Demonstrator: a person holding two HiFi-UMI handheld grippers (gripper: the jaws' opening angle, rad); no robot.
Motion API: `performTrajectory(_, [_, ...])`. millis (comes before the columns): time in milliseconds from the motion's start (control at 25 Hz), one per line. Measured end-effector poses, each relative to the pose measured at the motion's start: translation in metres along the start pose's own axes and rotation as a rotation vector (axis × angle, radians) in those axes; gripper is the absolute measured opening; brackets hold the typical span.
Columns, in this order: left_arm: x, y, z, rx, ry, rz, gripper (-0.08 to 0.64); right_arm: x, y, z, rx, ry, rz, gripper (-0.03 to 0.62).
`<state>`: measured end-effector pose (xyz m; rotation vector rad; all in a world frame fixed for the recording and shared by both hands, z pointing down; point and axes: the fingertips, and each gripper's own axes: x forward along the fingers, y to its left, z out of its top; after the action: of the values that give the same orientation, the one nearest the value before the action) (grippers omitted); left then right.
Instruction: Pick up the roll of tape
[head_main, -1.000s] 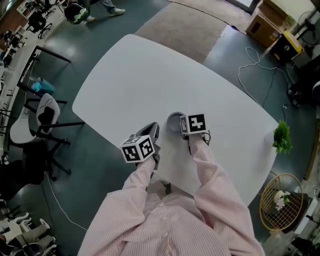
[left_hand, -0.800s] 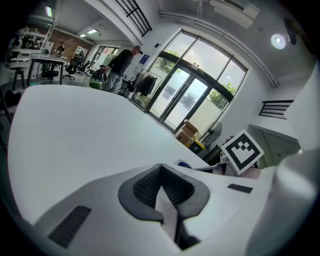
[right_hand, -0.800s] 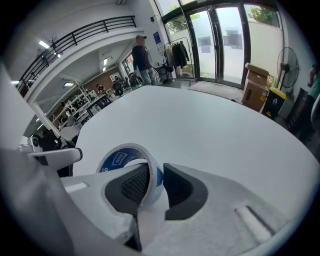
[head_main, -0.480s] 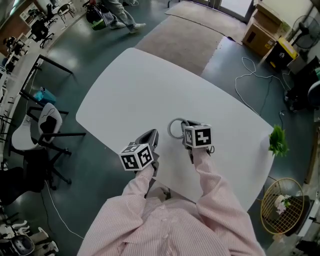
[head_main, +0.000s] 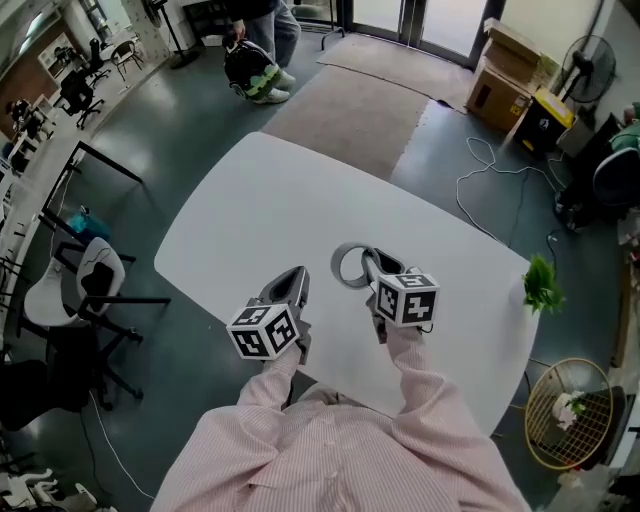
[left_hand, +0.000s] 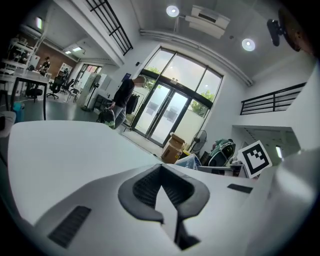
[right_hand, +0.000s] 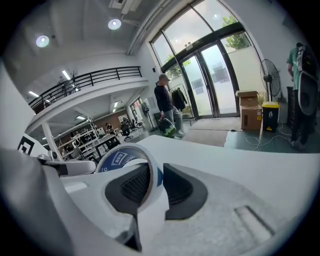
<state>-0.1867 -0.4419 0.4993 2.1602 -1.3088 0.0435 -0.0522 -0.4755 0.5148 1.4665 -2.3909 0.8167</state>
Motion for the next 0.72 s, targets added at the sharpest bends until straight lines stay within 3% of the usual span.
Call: performTrajectory(720, [-0.03,-0.062,0.071,0.148,-0.175,-0.098,0.002,-0.091,0.024,0.075,-0.035,-0.368,0.076,0.077])
